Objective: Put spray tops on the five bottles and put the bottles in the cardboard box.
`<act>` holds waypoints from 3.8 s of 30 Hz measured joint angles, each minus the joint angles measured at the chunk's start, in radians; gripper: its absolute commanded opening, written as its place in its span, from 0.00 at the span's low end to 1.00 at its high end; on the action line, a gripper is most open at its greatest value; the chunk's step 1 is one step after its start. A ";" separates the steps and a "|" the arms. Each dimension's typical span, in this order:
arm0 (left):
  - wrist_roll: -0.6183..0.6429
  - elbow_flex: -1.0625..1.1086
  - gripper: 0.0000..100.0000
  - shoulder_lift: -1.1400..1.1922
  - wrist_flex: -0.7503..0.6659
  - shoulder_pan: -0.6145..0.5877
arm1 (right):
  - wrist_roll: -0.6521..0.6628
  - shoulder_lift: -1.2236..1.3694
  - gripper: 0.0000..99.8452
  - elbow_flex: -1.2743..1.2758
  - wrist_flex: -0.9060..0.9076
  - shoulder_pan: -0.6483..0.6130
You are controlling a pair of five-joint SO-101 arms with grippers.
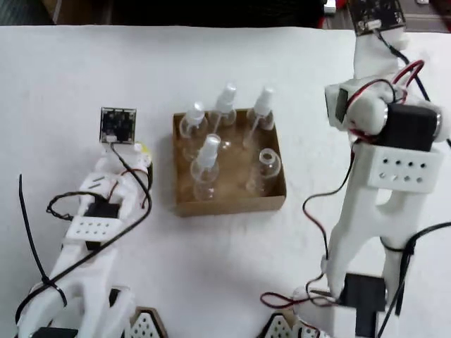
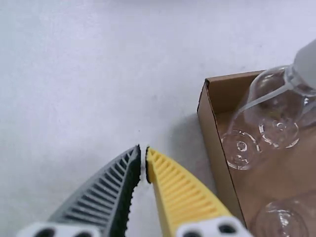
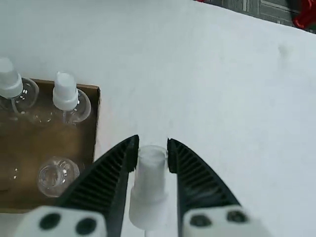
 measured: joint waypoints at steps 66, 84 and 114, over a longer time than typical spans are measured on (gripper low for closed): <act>0.000 0.000 0.02 0.000 0.000 0.000 | -0.422 -1.049 0.02 1.320 -1.292 -0.313; 0.000 0.000 0.02 0.000 0.000 0.000 | -0.422 -0.974 0.02 1.290 -1.250 -0.269; 0.000 0.000 0.02 0.000 0.000 0.000 | -0.422 -0.980 0.02 1.567 -1.528 -0.226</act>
